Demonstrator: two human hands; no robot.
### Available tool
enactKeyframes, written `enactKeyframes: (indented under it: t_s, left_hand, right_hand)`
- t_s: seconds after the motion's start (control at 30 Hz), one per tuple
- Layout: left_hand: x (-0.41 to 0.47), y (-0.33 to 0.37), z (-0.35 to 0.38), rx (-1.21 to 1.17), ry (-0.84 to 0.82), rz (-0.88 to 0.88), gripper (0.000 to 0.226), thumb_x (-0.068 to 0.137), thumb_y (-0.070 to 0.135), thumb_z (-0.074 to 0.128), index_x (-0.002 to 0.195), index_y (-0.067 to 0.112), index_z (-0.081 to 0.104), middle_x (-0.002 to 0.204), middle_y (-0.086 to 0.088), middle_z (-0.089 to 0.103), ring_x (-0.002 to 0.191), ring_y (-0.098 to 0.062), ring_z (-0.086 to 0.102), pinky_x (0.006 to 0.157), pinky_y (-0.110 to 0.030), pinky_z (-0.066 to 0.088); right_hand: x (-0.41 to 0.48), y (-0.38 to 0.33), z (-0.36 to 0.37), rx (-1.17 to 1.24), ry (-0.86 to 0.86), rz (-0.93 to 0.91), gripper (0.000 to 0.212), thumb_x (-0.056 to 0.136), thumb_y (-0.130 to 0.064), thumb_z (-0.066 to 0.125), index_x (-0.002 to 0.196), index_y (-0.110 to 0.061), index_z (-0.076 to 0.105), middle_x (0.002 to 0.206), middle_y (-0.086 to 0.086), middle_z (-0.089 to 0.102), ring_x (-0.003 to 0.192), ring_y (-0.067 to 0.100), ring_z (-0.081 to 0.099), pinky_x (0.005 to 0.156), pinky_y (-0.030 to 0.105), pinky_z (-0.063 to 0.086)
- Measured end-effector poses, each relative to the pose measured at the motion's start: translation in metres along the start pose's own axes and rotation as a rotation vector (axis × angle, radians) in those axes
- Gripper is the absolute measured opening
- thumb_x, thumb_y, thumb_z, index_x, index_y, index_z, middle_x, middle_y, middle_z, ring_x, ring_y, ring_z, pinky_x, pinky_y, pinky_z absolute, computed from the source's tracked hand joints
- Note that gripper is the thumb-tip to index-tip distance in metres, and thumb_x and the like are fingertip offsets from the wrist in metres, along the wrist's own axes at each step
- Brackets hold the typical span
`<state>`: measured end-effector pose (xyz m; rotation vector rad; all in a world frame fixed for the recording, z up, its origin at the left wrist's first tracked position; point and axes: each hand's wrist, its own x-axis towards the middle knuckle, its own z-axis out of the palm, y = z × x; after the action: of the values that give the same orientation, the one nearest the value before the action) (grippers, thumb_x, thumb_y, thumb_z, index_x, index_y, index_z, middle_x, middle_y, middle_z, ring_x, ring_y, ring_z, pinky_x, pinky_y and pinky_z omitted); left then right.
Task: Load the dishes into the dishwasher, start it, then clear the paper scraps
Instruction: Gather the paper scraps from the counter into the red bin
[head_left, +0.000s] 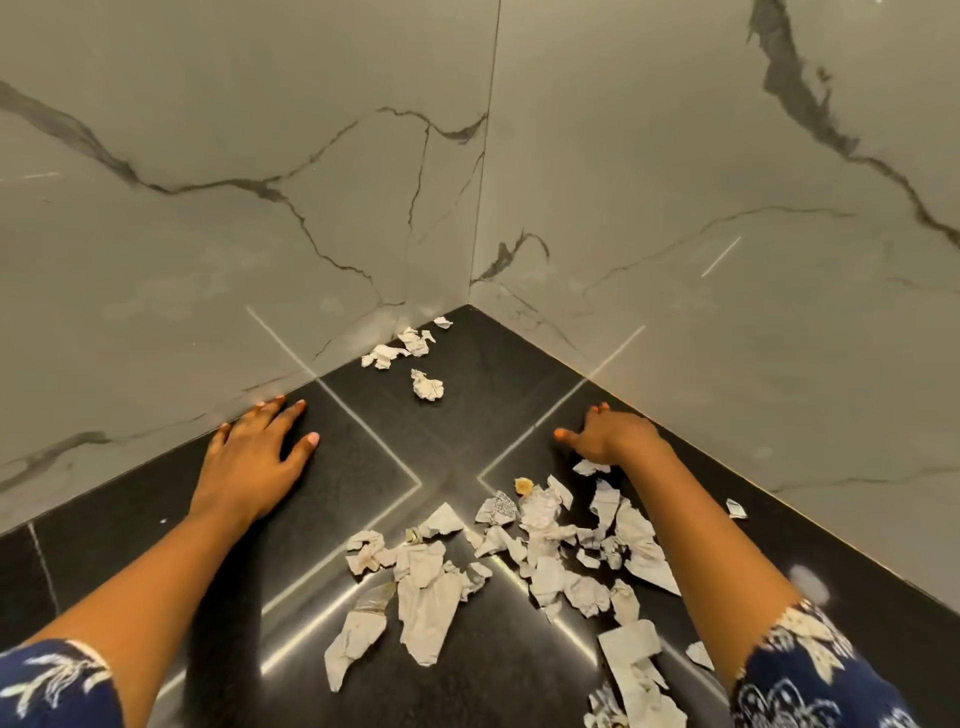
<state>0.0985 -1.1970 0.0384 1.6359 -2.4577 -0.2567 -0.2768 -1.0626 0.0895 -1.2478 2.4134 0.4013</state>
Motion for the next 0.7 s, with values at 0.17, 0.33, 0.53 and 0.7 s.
enactKeyframes:
  t_s: [0.17,0.33,0.53,0.7]
  left_hand:
    - [-0.006,0.005,-0.004,0.018,0.112,-0.133,0.057,0.094,0.051,0.039,0.144,0.024,0.038,0.149,-0.001,0.037,0.136,-0.022,0.034,0.113,-0.050,0.020]
    - [-0.002,0.002,-0.001,0.002,0.103,-0.112,0.056,0.095,0.049,0.038,0.146,0.025,0.034,0.149,0.000,0.033,0.137,-0.022,0.029,0.112,-0.049,0.021]
    - [0.000,0.001,-0.001,-0.029,0.088,-0.087,0.057,0.096,0.047,0.038,0.147,0.021,0.032,0.150,-0.002,0.032,0.138,-0.023,0.026,0.114,-0.049,0.017]
    - [-0.003,0.001,0.000,-0.020,0.004,0.064,0.066,0.091,0.058,0.024,0.150,0.027,0.024,0.156,0.004,0.023,0.144,-0.016,0.019,0.117,-0.044,0.014]
  right_hand:
    - [0.024,-0.093,-0.030,0.101,0.343,-0.343,0.056,0.093,-0.052,0.042,0.137,-0.018,0.042,0.143,0.008,0.042,0.129,0.028,0.042,0.105,0.048,0.036]
    - [0.071,-0.189,-0.027,0.247,0.348,-0.793,0.055,0.091,-0.048,0.050,0.141,-0.028,0.040,0.149,0.003,0.035,0.137,0.023,0.031,0.112,0.041,0.027]
    - [0.058,-0.171,0.000,0.169,0.322,-0.929,0.046,0.096,-0.039,0.047,0.141,-0.031,0.040,0.152,0.001,0.030,0.142,0.020,0.022,0.115,0.051,0.014]
    - [0.001,-0.097,-0.002,0.248,0.016,-0.929,0.049,0.089,-0.054,0.048,0.119,-0.019,0.065,0.134,-0.013,0.054,0.124,0.001,0.047,0.109,0.033,0.035]
